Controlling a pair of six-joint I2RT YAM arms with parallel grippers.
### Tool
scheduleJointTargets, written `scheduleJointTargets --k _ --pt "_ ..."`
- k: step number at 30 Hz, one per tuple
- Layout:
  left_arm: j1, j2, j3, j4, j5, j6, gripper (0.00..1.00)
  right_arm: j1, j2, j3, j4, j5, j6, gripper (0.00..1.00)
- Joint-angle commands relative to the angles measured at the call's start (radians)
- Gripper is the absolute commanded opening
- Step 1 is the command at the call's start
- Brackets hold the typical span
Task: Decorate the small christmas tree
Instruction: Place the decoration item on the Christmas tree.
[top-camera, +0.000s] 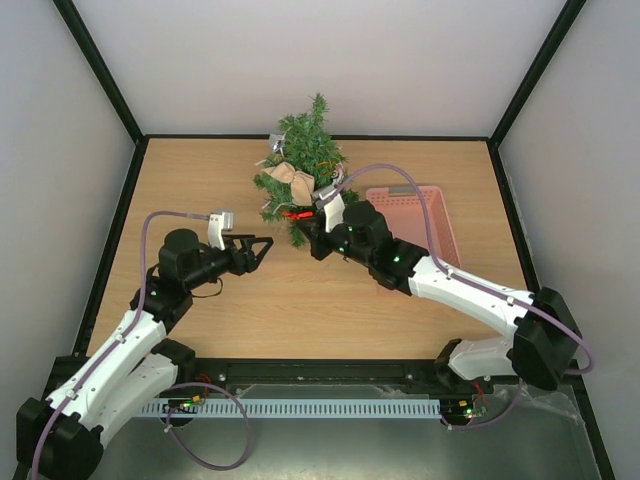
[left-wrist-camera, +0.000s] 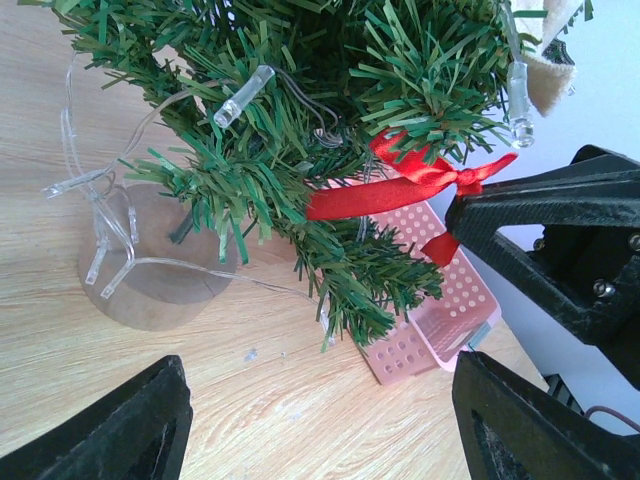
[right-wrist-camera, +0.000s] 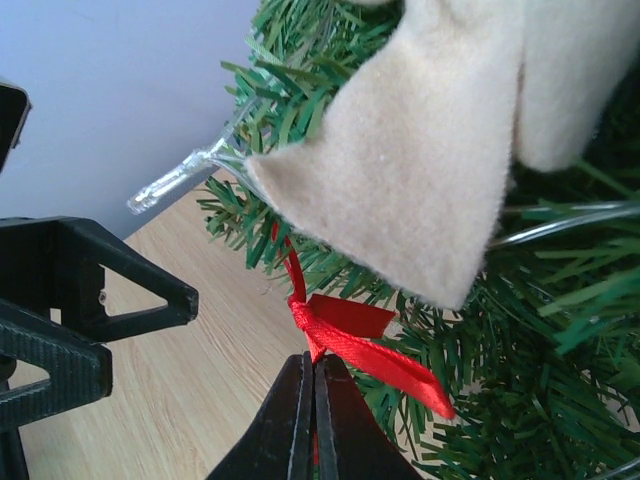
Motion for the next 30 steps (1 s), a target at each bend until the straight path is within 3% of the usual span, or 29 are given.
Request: scheduleJointTargets --k 1,7,11,15,21,30 --pt "-0.001 0.000 0.011 0.004 -0.015 0.003 0.73 0.005 0.032 0.022 0.014 0.017 -0.017 0.02" --pt "0.000 -0.004 0.011 -0.011 -0.027 0.009 0.73 0.008 0.052 0.086 -0.037 -0.025 -0.019 0.02" --pt "0.000 -0.013 0.018 -0.024 -0.050 0.006 0.73 0.010 -0.009 0.034 0.000 -0.099 -0.021 0.02" --pt "0.000 -0.003 0.022 -0.020 -0.050 0.001 0.73 0.009 -0.047 -0.033 0.045 -0.015 -0.035 0.02" --pt "-0.001 -0.003 0.025 -0.024 -0.048 0.004 0.72 0.009 -0.007 0.016 -0.016 0.027 -0.085 0.02" --pt "-0.002 -0.013 0.024 -0.026 -0.052 0.000 0.72 0.009 -0.074 -0.025 0.083 -0.181 -0.013 0.02"
